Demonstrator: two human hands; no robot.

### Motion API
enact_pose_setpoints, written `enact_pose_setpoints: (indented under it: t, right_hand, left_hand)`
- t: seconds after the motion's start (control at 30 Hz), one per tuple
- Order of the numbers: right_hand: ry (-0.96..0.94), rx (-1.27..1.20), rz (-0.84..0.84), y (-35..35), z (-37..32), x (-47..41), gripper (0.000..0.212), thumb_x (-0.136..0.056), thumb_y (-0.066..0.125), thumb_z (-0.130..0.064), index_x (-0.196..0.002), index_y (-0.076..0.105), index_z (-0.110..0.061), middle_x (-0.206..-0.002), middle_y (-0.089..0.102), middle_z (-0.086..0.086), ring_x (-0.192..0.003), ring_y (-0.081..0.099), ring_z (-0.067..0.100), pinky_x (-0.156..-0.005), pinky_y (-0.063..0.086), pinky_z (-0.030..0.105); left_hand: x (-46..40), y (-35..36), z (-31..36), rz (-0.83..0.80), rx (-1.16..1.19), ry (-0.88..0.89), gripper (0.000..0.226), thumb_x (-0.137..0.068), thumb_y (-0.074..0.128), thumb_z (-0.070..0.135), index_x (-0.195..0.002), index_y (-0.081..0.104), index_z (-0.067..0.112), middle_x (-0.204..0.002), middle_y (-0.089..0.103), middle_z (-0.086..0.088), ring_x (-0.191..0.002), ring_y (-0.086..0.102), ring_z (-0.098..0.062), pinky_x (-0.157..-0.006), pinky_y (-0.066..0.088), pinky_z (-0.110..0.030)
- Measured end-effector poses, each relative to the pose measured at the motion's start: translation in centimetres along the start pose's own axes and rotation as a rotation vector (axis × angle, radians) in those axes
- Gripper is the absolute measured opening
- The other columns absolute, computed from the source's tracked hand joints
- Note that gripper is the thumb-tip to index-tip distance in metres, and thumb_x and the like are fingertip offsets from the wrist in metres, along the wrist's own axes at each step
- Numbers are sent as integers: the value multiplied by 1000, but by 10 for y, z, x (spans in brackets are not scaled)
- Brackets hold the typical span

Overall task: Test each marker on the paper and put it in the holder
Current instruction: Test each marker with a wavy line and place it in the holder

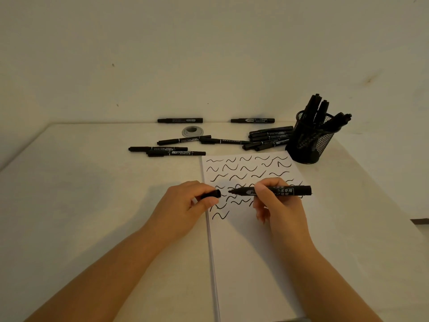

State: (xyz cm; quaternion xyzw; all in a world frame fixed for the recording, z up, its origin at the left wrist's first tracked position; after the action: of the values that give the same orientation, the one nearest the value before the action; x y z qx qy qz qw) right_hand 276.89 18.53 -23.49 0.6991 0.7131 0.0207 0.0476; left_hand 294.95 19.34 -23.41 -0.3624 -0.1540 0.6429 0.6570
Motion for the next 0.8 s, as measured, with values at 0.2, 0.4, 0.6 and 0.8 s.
enact_pose_setpoints:
  t: [0.2,0.4,0.6,0.8]
  right_hand:
    - [40,-96,-53,7,4,0,28,-88,55,-16,-63,62,-24,-52,57,1,-44,45,12,-41,35,20]
    - [11,-66,-90,12,2,2,25,-85,58,-14,-64,63,-25,-52,60,2,-44,48,12,-41,37,20]
    - [-28,-30,-184,20,-1,7,18,-76,56,-22,-58,58,-24,-50,58,2,-43,49,13,-41,37,20]
    - [29,-157,-193,22,6,6,26,-78,47,-25,-56,59,-20,-45,54,7,-38,43,16,-37,34,20]
  left_hand:
    - [1,1,7,-14,-16,31,14,-86,60,24,-98,69,22,-74,55,25,-78,51,5,-64,35,-6]
    - [3,1,19,-29,-57,79,25,-84,52,38,-96,68,23,-72,52,25,-74,49,1,-64,37,-13]
    - [6,1,34,-42,-125,163,28,-83,52,36,-98,69,20,-73,49,23,-72,45,-1,-66,34,-11]
    - [11,-5,49,37,-97,236,31,-82,50,40,-95,69,18,-78,52,25,-77,49,0,-68,41,-15]
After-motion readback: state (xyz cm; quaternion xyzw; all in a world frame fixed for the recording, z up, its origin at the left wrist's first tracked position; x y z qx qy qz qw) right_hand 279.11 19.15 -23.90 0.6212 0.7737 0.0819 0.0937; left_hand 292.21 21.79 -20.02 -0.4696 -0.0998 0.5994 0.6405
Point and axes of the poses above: each hand's wrist, its own x-axis away from the middle knuckle, its own y-axis out of the palm, z = x × y, the point moved 8 cm from there along -x, towards the middle knuckle
